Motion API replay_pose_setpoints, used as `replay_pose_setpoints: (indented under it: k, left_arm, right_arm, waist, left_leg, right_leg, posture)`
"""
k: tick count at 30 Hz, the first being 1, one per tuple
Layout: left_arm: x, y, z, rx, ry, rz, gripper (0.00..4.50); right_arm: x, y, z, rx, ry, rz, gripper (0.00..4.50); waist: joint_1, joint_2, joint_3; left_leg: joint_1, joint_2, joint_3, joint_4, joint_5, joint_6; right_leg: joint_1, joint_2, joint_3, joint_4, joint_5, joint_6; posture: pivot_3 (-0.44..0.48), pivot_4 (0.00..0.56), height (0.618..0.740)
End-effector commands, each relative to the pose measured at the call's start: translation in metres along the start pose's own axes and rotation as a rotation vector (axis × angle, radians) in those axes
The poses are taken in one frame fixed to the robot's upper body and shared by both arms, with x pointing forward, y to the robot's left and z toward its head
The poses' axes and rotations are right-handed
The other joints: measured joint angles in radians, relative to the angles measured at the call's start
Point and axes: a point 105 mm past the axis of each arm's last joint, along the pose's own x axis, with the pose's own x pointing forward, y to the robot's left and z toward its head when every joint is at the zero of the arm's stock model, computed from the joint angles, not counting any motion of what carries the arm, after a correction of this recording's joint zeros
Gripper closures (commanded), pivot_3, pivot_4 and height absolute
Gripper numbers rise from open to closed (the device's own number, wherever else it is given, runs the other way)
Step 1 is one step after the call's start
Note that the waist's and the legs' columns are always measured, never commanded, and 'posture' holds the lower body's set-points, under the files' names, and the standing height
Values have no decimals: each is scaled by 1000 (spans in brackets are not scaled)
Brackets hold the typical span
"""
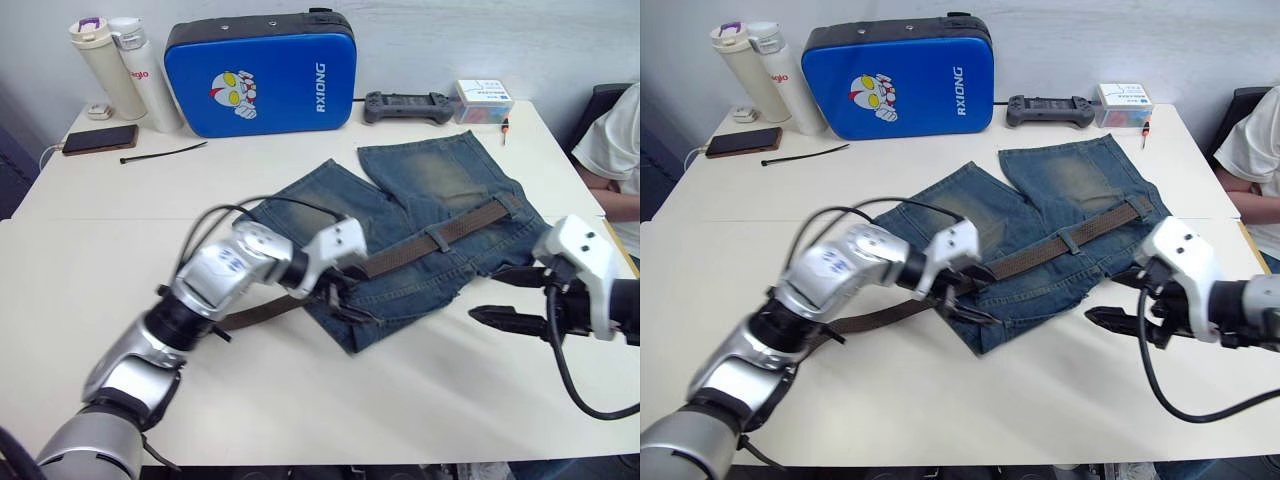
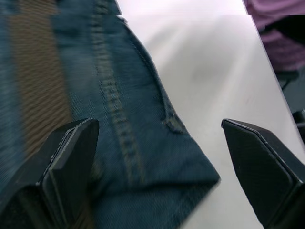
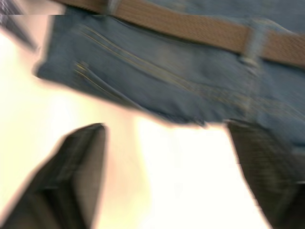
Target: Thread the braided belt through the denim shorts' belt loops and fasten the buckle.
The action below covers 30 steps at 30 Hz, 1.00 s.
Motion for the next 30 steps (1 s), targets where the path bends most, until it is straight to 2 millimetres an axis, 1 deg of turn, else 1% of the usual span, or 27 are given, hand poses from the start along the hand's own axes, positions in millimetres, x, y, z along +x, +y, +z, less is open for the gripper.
replay_pose_setpoints:
  k: [1, 3, 5, 6, 7, 8, 9, 10, 11, 13, 14, 15, 17, 19, 20, 21, 24, 27, 30]
  left_arm:
    - [22, 3, -5, 45, 5, -3, 0]
    - [33, 7, -20, 92, 67, 1, 0]
    - [37, 9, -23, 57, 67, -7, 0]
    - [37, 12, -26, 60, 85, 0, 253]
    - [34, 12, -36, 96, 136, -9, 530]
    - [30, 12, -44, 120, 177, -16, 824]
    - [27, 12, -50, 139, 207, -22, 1225]
    - [26, 12, -53, 148, 220, -27, 1741]
    - [20, 14, -59, 172, 244, -24, 2140]
    - [10, 19, -67, 211, 284, -6, 3074]
    - [-3, 24, -74, 233, 319, 11, 3416]
    - [-15, 28, -79, 239, 339, 29, 3921]
    - [-40, 32, -87, 229, 365, 55, 4482]
    - [-70, 34, -97, 209, 396, 87, 4482]
    - [-82, 34, -102, 207, 409, 98, 4482]
    - [-98, 34, -106, 214, 418, 112, 4482]
    - [-133, 36, -116, 197, 426, 169, 4482]
    - [-154, 35, -126, 178, 445, 203, 4482]
    - [-168, 29, -131, 121, 429, 226, 4482]
  right_arm:
    - [-11, -9, 3, -67, 12, -132, 59]
    - [-13, -9, 3, -79, 17, -161, 59]
    - [-15, -7, 4, -77, 17, -172, 59]
    - [-16, -6, 3, -77, 21, -177, 17]
    - [-17, -7, 3, -84, 27, -191, 0]
    - [-17, -8, 4, -90, 29, -203, 0]
    - [-18, -10, 4, -94, 29, -213, 0]
    - [-18, -10, 4, -97, 29, -219, 0]
    - [-18, -11, 5, -100, 28, -220, 0]
    - [-17, -12, 6, -108, 27, -221, 0]
    - [-16, -13, 6, -112, 26, -220, 0]
    - [-14, -14, 6, -115, 25, -217, 0]
    - [-9, -13, 6, -119, 19, -201, 0]
    - [-2, -11, 7, -120, 7, -172, 0]
    - [0, -10, 8, -119, 2, -159, 0]
    - [3, -10, 8, -118, -1, -145, 0]
    - [11, -15, 7, -126, 2, -119, 0]
    - [19, -18, 10, -139, -8, -91, 0]
    - [27, -20, 12, -152, -21, -62, 0]
  waist:
    - [3, 0, 0]
    - [6, 0, 0]
    - [4, 0, 0]
    - [5, 0, 0]
    - [7, 0, 0]
    - [7, 0, 0]
    - [5, 0, 0]
    - [4, 0, 0]
    - [3, 1, 0]
    - [0, 1, 0]
    - [-3, 1, 0]
    - [-7, 1, -1]
    - [-22, 0, -1]
    - [-30, 0, -1]
    - [-46, 0, -1]
    - [-50, 0, -1]
    - [-58, 0, -1]
    - [-52, 0, -1]
    - [-45, 0, -1]
  left_leg:
    - [0, 0, 0, 0, 0, 0]
    - [1, 0, 0, 1, 0, 1]
    - [1, 0, 1, 1, -1, 1]
    - [1, 0, 1, 1, -1, 1]
    - [1, 0, 1, 1, -1, 1]
    - [2, 0, 1, 1, -1, 2]
    - [2, 0, 1, 1, -1, 2]
    - [2, 0, 1, 1, -1, 2]
    - [2, 0, 1, 1, -1, 2]
    - [3, 1, 1, 1, -1, 2]
    - [3, 1, 1, 1, -1, 2]
    - [4, 1, 1, 1, -1, 2]
    - [4, 2, 1, 0, -1, 2]
    - [6, 3, 2, 0, -1, 2]
    - [6, 3, 2, 0, -1, 1]
    - [7, 4, 2, 0, -1, 1]
    - [8, 5, 2, -1, -1, 1]
    - [8, 5, 2, -1, -1, 1]
    - [7, 5, 2, -1, -1, 1]
  right_leg:
    - [0, 0, 0, 0, 0, 0]
    - [1, 0, 0, 1, 0, 0]
    - [1, 0, 1, 1, 0, 0]
    - [0, 1, 1, 1, 0, 0]
    - [1, 1, 1, 1, 0, 0]
    - [1, 1, 1, 1, 0, 0]
    - [1, 1, 1, 1, 0, 0]
    - [2, 1, 1, 1, 0, 0]
    - [2, 1, 1, 1, 0, 0]
    - [2, 1, 1, 1, 0, 0]
    - [2, 2, 1, 1, 0, 0]
    - [2, 2, 1, 2, 0, 0]
    - [3, 3, 1, 2, 0, 0]
    - [3, 4, 3, 4, 0, 0]
    - [2, 4, 3, 4, 0, 0]
    - [2, 5, 3, 5, 0, -1]
    - [2, 5, 3, 7, -1, -3]
    - [1, 5, 3, 7, -1, -4]
    - [1, 4, 2, 6, -1, -4]
  posture:
    - [0, 150, 740]
    - [0, 150, 740]
    - [0, 150, 740]
    - [0, 150, 740]
    - [0, 150, 740]
    - [0, 150, 740]
    - [0, 150, 740]
    - [0, 150, 740]
    - [0, 150, 740]
    - [0, 150, 740]
    - [0, 150, 740]
    - [0, 150, 740]
    - [0, 150, 740]
    - [0, 150, 740]
    - [0, 150, 740]
    - [0, 150, 740]
    - [0, 150, 740]
    - [0, 150, 740]
    - [0, 150, 740]
